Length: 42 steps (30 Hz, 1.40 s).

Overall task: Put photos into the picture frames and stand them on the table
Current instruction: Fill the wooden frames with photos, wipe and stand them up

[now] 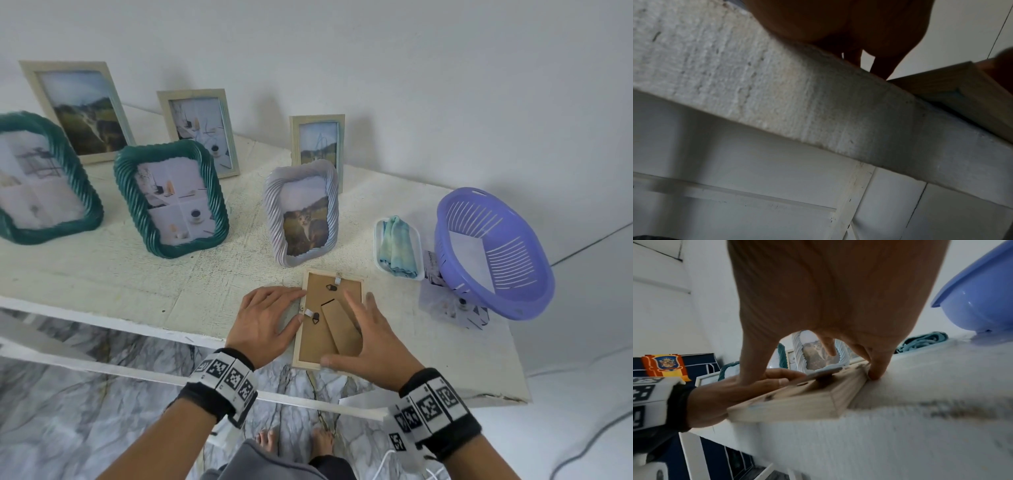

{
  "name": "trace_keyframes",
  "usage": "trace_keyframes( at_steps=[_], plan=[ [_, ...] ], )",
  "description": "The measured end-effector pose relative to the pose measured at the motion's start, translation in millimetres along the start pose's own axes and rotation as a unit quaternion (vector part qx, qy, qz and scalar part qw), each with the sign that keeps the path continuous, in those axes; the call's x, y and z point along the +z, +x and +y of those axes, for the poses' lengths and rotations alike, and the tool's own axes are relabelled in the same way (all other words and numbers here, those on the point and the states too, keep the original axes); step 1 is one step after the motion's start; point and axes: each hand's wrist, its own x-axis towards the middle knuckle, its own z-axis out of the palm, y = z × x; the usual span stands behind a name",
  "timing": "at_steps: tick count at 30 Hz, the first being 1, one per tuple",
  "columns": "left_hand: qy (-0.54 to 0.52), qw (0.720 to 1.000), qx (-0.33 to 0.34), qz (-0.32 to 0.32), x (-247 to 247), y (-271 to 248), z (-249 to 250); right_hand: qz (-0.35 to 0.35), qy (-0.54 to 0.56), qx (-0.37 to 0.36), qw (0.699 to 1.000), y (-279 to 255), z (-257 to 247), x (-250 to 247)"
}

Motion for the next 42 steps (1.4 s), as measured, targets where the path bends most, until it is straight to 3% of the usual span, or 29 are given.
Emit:
trace_keyframes(
  at_steps=[6, 20, 23, 24, 26, 28, 29, 32, 35, 40, 42],
  plan=[
    [0.004, 1.000, -0.001, -0.004, -1, 0, 0, 0.028, -0.045, -0.008, 0.999, 2, 6, 17],
    [-0.003, 1.000, -0.015, -0.010, -4, 1, 4, 0.088, 0.014, -0.013, 0.996, 2, 6, 24],
    [-0.090, 0.995, -0.036, -0.018, -11, 4, 17, 0.088, 0.055, -0.005, 0.995, 0, 1, 20],
    [-0.164, 0.984, -0.063, -0.024, -13, 5, 22, 0.088, 0.076, 0.006, 0.993, 0, 0, 18],
    [-0.331, 0.928, -0.168, -0.040, -20, 8, 35, 0.092, 0.108, 0.019, 0.990, 0, -1, 18],
    [-0.430, 0.864, -0.262, -0.011, -30, 15, 51, 0.094, 0.134, 0.015, 0.986, 0, -3, 17],
    [-0.450, 0.846, -0.286, 0.018, -35, 19, 59, 0.095, 0.161, 0.010, 0.982, -1, -4, 15],
    [-0.519, 0.802, -0.290, 0.054, -56, 32, 88, 0.094, 0.275, -0.018, 0.957, -11, -7, 3],
    [-0.609, 0.751, -0.253, -0.030, -60, 41, 107, 0.141, 0.316, -0.009, 0.938, -22, -1, -10],
    [-0.604, 0.738, -0.242, -0.179, -27, 44, 115, 0.178, 0.424, 0.041, 0.887, -42, 24, -36],
    [-0.568, 0.762, -0.223, -0.215, -14, 41, 119, 0.188, 0.432, 0.039, 0.881, -51, 26, -44]
  ],
)
